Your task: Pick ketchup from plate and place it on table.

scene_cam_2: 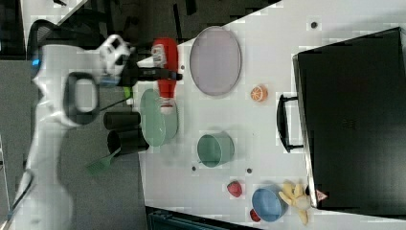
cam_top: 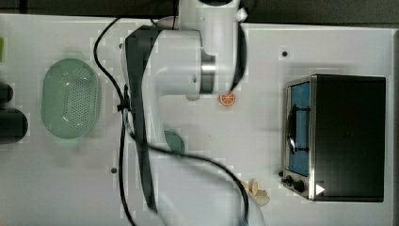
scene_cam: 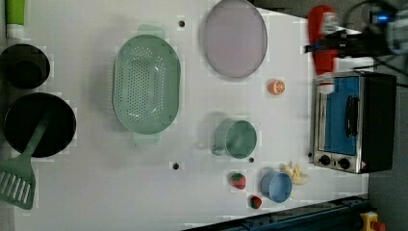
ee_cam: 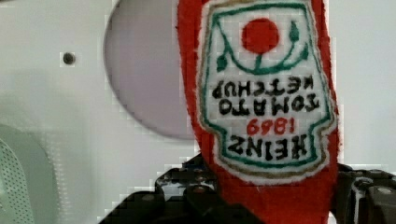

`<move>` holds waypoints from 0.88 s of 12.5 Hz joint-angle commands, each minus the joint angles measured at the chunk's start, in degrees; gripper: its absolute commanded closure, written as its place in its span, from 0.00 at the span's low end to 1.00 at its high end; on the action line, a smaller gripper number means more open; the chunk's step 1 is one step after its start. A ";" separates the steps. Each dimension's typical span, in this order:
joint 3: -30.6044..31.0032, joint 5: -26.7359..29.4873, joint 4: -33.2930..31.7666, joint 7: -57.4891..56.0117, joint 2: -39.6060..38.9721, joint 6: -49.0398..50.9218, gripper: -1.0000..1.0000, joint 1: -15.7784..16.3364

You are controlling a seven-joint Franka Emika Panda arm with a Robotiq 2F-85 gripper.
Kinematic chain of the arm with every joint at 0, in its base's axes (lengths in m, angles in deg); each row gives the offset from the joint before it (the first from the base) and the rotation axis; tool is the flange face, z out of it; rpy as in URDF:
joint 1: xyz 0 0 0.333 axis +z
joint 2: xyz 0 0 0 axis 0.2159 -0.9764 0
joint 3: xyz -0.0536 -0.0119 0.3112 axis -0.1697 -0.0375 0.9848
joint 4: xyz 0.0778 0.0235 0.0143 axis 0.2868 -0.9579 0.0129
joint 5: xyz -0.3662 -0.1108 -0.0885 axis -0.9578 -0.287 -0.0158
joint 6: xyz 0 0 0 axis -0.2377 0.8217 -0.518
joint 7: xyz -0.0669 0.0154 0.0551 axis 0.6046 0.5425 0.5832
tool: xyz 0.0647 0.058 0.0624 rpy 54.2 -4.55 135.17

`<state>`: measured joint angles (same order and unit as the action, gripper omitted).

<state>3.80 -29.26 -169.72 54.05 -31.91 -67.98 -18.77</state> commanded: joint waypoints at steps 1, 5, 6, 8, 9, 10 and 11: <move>-1.94 0.04 -6.05 2.12 3.90 2.17 0.38 -2.58; -3.73 0.04 -18.51 2.13 10.39 -1.01 0.38 -2.71; -4.11 0.04 -21.71 2.13 11.41 -2.83 0.38 -2.71; -4.52 0.04 -27.97 2.13 12.14 -7.77 0.38 -2.71; -4.53 0.04 -30.86 2.11 11.95 -10.86 0.38 -2.70; -4.54 0.04 -33.59 2.11 11.58 -14.45 0.38 -2.69; -4.52 0.05 -36.00 2.12 11.02 -18.12 0.38 -2.68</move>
<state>-0.91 -29.46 -204.80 54.08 -21.66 -84.86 -21.77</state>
